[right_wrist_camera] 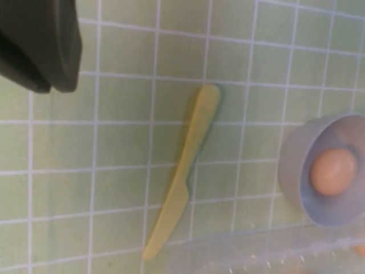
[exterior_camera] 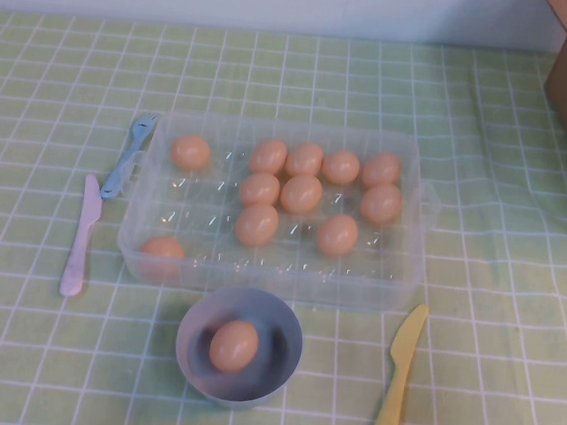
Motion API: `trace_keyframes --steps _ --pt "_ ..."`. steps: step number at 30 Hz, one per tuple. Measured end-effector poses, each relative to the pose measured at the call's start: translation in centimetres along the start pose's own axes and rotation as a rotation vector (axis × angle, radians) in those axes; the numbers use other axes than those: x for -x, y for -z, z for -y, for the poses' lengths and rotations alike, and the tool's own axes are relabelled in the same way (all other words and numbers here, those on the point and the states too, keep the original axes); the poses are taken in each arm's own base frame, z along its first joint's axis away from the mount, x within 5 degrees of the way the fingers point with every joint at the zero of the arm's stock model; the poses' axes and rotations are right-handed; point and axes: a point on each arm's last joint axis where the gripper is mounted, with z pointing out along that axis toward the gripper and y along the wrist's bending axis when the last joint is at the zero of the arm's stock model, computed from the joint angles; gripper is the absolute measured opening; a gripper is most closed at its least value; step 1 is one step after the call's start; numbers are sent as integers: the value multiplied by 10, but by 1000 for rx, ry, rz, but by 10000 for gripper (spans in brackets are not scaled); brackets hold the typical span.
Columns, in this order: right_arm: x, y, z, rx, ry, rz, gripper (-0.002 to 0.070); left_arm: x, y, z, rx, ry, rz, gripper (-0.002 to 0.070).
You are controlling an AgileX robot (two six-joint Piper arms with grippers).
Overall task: Take an egg out of the egg box
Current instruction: Pick up the egg from the plastic box
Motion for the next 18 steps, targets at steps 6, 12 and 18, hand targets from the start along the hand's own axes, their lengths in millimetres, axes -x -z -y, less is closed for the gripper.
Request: trace_keyframes --steps 6,12,18 --pt "33 -11 -2 -43 44 -112 -19 0 0 0 0 0 0 1" --pt "58 -45 -23 -5 151 -223 -19 0 0 0 0 0 0 1" --pt "78 -88 -61 41 290 -317 -19 0 0 0 0 0 0 1"
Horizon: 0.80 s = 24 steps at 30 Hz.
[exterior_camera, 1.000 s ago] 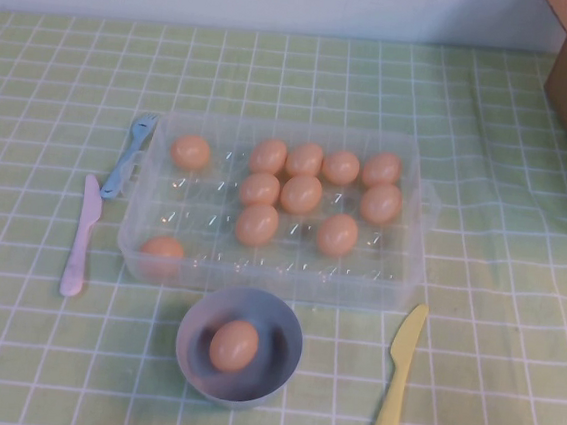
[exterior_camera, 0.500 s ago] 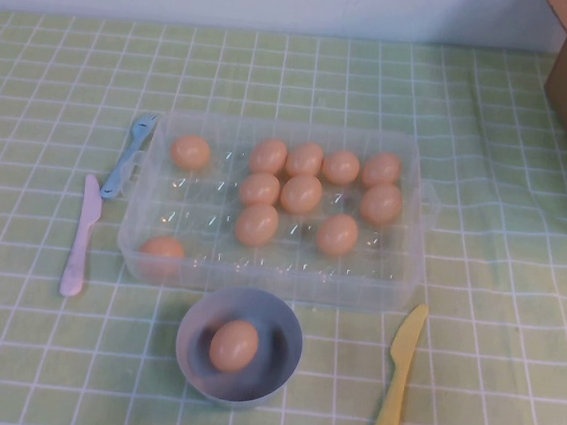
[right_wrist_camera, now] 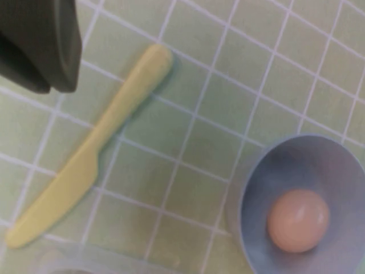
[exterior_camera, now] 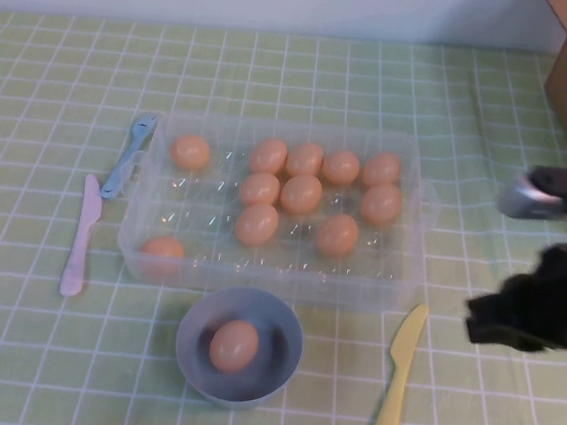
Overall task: Take an egg out of the egg box
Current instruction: Pick up the egg from the plastic box
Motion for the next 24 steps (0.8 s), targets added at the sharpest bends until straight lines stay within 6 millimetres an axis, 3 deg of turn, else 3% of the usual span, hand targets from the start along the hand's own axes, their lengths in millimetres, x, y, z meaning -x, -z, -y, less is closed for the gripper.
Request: trace_keyframes --steps 9,17,20,24 --pt "70 -49 -44 4 196 -40 -19 0 0 0 0 0 0 1" --pt "126 -78 -56 -14 199 -50 1 0 0 0 0 0 0 1" --pt "139 -90 -55 -34 145 -76 61 0 0 0 0 0 0 1" --pt "147 -103 -52 -70 64 -132 244 0 0 0 0 0 0 1"
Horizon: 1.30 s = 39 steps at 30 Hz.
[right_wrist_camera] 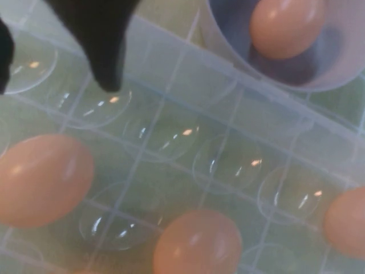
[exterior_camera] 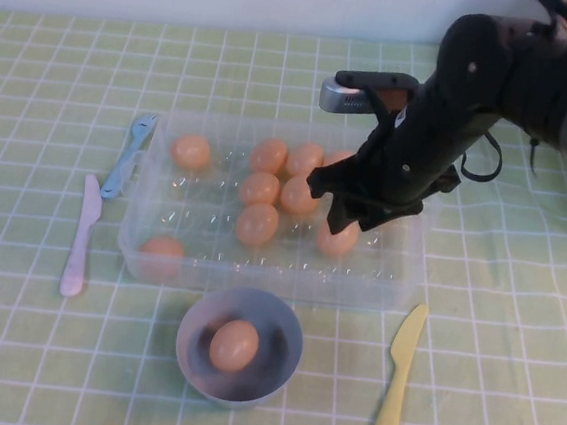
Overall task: Take an egg out of the egg box
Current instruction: Pick up the egg from the plastic box
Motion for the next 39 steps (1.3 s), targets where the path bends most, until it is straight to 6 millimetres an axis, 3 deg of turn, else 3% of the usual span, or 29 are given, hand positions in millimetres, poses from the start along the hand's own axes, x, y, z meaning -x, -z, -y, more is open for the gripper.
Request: trace_keyframes --steps 5,9,24,34,39 --pt "11 -13 2 -13 -162 -10 484 0 0 0 0 0 0 1" --pt "18 -27 5 -29 -247 8 539 0 0 0 0 0 0 1" --pt "26 -63 15 -70 -313 -2 550 0 0 0 0 0 0 1" --pt "27 -75 21 -110 -296 -9 548 0 0 0 0 0 0 1" --pt "31 -75 21 -104 -292 22 480 0 0 0 0 0 0 0"
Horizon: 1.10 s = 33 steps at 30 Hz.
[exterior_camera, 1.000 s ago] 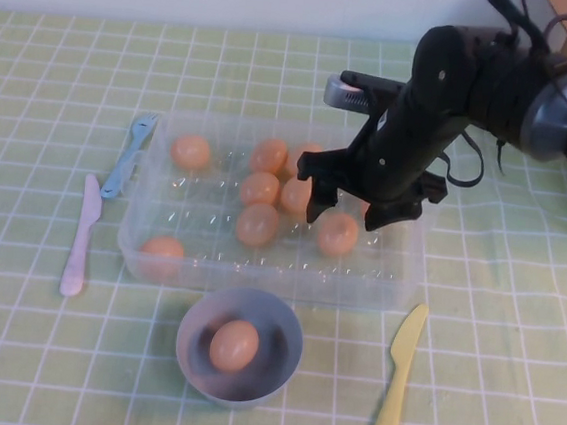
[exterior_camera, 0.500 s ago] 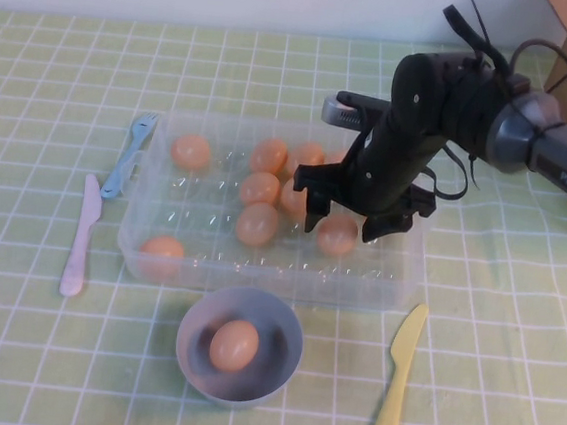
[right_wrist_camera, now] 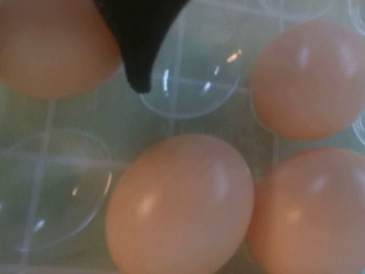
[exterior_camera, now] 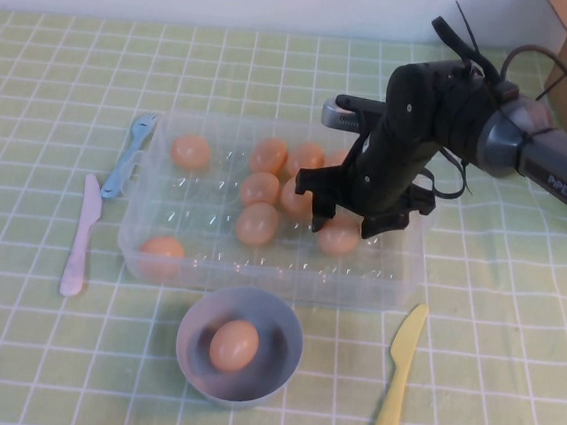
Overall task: Take an egg out of the egg box
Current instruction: Pick up the egg from the plastic box, then place the egg in the bowl
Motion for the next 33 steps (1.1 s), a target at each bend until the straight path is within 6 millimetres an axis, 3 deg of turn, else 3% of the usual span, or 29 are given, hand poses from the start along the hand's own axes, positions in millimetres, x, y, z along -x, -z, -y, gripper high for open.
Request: trace_keyframes --steps 4,19,23,26,30,33 --pt "1 -2 0 3 0 8 423 0 0 0 0 0 0 0" --pt "0 5 -1 -4 25 -22 403 0 0 0 0 0 0 0" --pt "-2 31 -6 8 72 -9 403 0 0 0 0 0 0 0" --pt "-7 65 -17 33 188 28 402 0 0 0 0 0 0 0" --pt "-23 100 -34 61 366 58 402 0 0 0 0 0 0 0" --pt "-43 113 -44 75 490 53 402 0 0 0 0 0 0 0"
